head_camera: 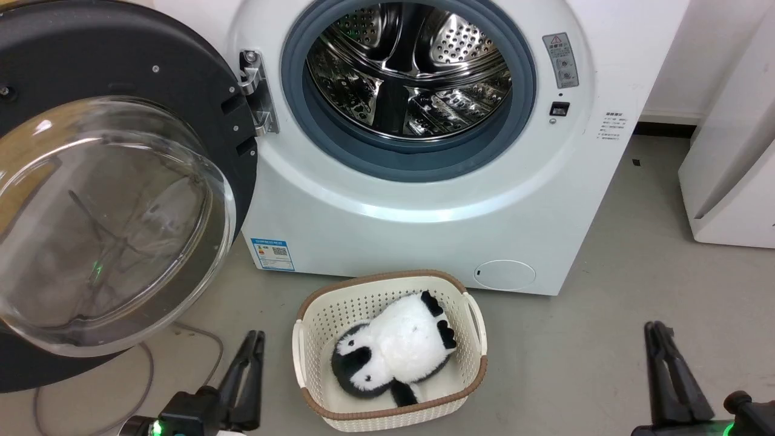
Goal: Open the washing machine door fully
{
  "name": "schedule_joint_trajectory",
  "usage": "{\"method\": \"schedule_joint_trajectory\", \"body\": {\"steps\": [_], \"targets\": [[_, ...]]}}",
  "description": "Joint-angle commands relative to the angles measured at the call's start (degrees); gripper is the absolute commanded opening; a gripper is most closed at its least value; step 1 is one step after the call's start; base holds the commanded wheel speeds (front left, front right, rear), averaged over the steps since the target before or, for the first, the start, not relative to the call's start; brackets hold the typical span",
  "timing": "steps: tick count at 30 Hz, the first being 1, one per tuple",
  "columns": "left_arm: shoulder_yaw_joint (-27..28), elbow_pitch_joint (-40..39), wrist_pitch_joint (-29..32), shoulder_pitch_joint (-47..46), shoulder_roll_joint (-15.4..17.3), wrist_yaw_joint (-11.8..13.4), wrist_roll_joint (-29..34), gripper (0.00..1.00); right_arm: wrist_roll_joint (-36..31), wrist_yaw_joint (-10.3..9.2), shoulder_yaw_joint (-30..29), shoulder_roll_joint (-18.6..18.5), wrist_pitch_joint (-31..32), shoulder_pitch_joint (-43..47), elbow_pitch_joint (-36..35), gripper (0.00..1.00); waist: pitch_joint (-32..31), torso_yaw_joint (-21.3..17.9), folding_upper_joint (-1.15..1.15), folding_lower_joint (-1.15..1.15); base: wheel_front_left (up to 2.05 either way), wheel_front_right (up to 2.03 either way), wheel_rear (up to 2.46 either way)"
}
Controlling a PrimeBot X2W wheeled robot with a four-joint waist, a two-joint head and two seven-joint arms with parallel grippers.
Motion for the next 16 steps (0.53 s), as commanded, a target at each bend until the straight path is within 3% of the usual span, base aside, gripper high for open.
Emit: {"method": "schedule_joint_trajectory", "body": {"steps": [1, 16], "targets": [[0.2, 0.0, 0.2, -0.1, -0.1, 0.0, 0.1, 0.00, -0.1, 0.00, 0.0, 0.0, 0.2, -0.1, 0.0, 0.00, 0.0, -0.1, 0.00, 0.00, 0.00, 0.00, 0.00], [1.5, -0.4, 1.8, -0.5, -1.1, -0.5, 1.7, 0.00, -1.3, 0.00, 0.3, 0.0, 1.8, -1.1, 0.5, 0.00, -0.1, -0.8, 0.00, 0.00, 0.00, 0.00, 0.00]]}}
